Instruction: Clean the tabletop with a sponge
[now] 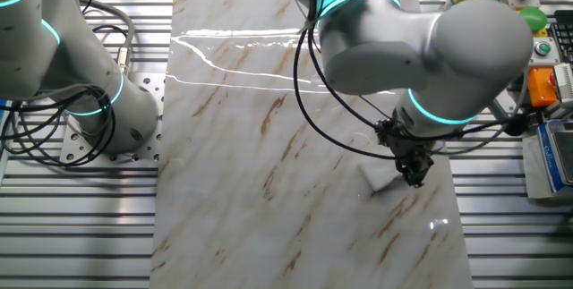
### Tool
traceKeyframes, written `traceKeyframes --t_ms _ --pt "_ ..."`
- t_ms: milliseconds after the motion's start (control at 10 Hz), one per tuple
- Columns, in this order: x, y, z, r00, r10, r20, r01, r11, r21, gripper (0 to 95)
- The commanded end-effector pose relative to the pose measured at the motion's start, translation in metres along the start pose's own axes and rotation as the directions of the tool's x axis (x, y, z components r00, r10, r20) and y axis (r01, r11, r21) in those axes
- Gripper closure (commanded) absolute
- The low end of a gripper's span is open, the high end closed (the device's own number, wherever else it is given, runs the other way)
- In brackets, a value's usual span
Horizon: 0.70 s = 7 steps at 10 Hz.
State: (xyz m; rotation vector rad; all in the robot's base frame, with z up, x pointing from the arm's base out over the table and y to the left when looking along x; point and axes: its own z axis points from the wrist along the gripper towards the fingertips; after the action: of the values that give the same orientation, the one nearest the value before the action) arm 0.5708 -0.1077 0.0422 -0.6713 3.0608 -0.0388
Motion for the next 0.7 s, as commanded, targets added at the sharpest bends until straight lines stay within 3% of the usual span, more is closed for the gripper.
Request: traceKeyframes --t_ms 100,700 --pt "0.001 -0.0002 -0.0005 0.999 0.037 0.001 -0.037 0.999 -0.002 38.0" --pt "0.001 -0.0002 -0.0005 0.996 0.086 0.009 -0.086 0.996 0.003 38.0"
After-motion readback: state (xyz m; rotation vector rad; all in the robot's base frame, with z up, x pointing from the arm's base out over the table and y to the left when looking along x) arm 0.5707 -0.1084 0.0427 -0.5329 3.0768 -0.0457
